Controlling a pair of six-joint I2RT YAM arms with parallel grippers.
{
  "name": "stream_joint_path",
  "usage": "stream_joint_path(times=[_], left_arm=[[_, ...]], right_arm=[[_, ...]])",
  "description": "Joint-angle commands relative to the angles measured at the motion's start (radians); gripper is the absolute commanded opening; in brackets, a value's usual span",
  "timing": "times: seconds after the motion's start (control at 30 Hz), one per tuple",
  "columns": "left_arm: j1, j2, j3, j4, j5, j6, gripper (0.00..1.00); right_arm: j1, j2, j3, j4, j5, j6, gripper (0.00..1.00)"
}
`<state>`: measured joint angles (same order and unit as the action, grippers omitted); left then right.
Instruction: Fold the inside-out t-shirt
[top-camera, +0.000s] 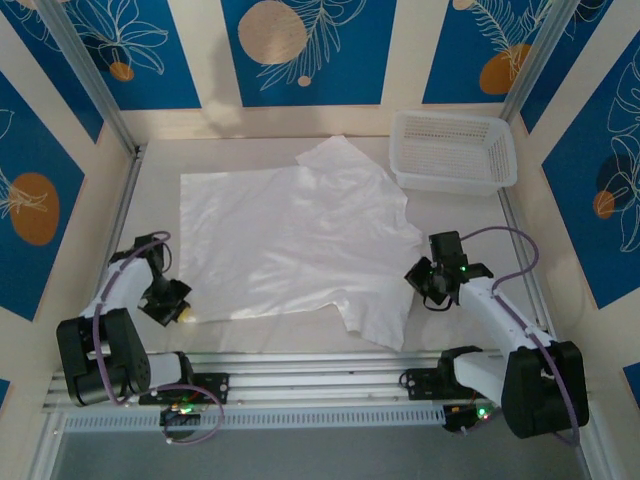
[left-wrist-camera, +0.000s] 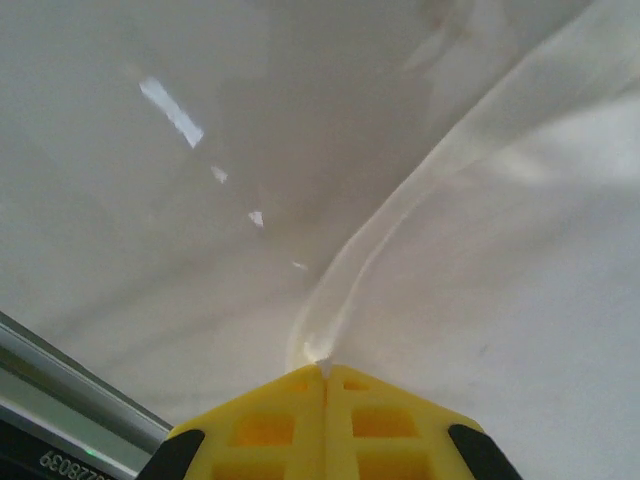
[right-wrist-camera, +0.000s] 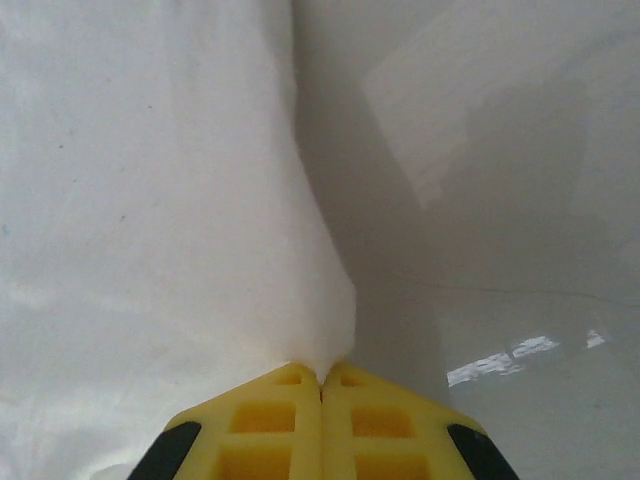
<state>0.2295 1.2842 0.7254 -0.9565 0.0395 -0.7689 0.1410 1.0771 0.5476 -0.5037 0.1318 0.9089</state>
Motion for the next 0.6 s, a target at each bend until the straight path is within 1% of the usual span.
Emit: stream_joint_path(times=[0.0, 0.1, 0.2, 0.33, 0.37, 0.43, 0.5, 0.57], left_arm=[[0.012, 0.007, 0.08, 0.054, -0.086, 0.064, 0.0], [0.011, 0.073, 0.129, 0.13, -0.088, 0.123, 0.0], [0.012, 0.127, 0.144, 0.145, -0.083, 0.145, 0.0], [0.011, 0.107, 0.084, 0.165, -0.031, 0.139, 0.0], [0.011, 0.09, 0.067, 0.171, -0.019, 0.131, 0.04], [0.012, 0.042, 0.03, 0.182, 0.0, 0.11, 0.19], [0.012, 0.001, 0.009, 0.174, -0.001, 0.092, 0.26], [0.011, -0.032, 0.002, 0.145, -0.018, 0.07, 0.31]], right_arm=[[-0.033, 0.004, 0.028, -0.041, 0.008, 0.005, 0.0], [-0.051, 0.021, 0.039, -0.042, -0.006, -0.019, 0.0], [-0.055, 0.032, 0.047, -0.047, -0.047, -0.039, 0.0], [-0.046, 0.021, 0.024, -0.037, -0.092, -0.02, 0.0], [-0.041, 0.018, 0.018, -0.033, -0.096, -0.013, 0.0], [-0.033, 0.014, 0.01, -0.021, -0.097, -0.007, 0.0], [-0.03, 0.015, 0.013, -0.018, -0.097, -0.009, 0.0], [-0.025, 0.022, 0.022, -0.02, -0.097, -0.017, 0.0]])
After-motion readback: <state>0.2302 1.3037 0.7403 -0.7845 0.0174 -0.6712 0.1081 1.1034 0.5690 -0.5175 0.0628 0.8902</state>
